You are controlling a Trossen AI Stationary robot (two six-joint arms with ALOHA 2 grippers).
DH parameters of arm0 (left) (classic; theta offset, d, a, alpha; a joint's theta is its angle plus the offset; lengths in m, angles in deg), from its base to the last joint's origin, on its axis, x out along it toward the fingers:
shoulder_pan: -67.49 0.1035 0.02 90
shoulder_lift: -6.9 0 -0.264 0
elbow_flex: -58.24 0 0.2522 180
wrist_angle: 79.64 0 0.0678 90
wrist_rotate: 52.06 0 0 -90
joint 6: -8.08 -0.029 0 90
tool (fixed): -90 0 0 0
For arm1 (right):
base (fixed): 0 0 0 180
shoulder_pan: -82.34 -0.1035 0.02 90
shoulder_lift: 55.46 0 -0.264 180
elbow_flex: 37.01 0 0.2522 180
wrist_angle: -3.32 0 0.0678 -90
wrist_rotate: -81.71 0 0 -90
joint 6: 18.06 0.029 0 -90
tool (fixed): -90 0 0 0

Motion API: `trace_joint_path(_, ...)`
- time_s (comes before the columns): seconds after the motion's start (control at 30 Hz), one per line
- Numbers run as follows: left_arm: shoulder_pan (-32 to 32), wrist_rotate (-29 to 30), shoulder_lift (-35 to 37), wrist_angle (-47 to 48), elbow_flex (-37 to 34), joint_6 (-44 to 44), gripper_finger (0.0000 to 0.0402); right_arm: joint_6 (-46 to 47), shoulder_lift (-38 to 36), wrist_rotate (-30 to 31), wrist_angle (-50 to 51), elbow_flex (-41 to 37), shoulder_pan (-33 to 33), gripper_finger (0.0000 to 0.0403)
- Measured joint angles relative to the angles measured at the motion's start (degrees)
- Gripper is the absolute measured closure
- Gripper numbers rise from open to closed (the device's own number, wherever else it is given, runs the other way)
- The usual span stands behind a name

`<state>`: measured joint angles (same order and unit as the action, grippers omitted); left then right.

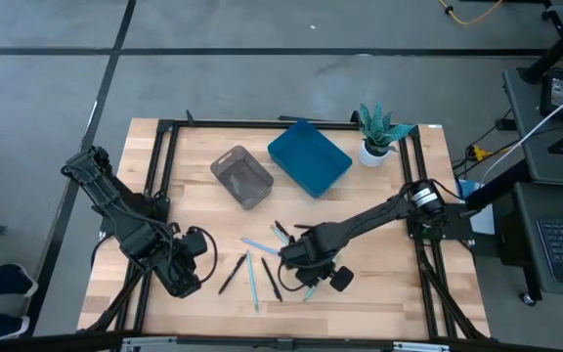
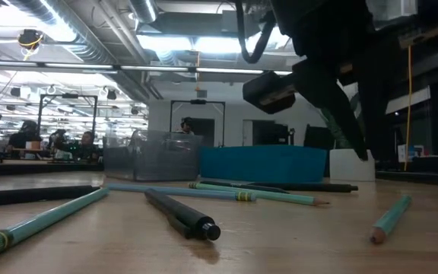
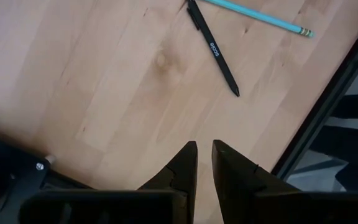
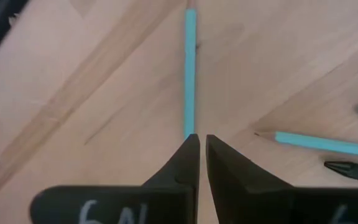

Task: Sort pens & pencils
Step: Put the light blue pencil into the blue bin

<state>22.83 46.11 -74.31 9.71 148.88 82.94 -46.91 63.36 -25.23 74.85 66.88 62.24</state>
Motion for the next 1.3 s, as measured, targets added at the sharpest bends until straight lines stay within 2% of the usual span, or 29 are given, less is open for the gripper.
trace_joint_path(1.0, -1.3, -0.2, 0.0, 2.0, 0.0, 1.5, 0.0358, 7.6, 0.1, -2.8, 0.2, -0.3, -0.9, 0.037)
trace_joint_path(1.1, -1.3, -0.2, 0.0, 1.9, 0.0, 1.6, 0.0358, 8.6, 0.0, -2.7, -0.1, -1.2, -0.9, 0.035)
trace_joint_path(1.3, -1.3, -0.2, 0.0, 1.9, 0.0, 3.0, 0.0358, 9.1, 0.1, -2.3, -1.2, -2.4, -1.2, 0.0263)
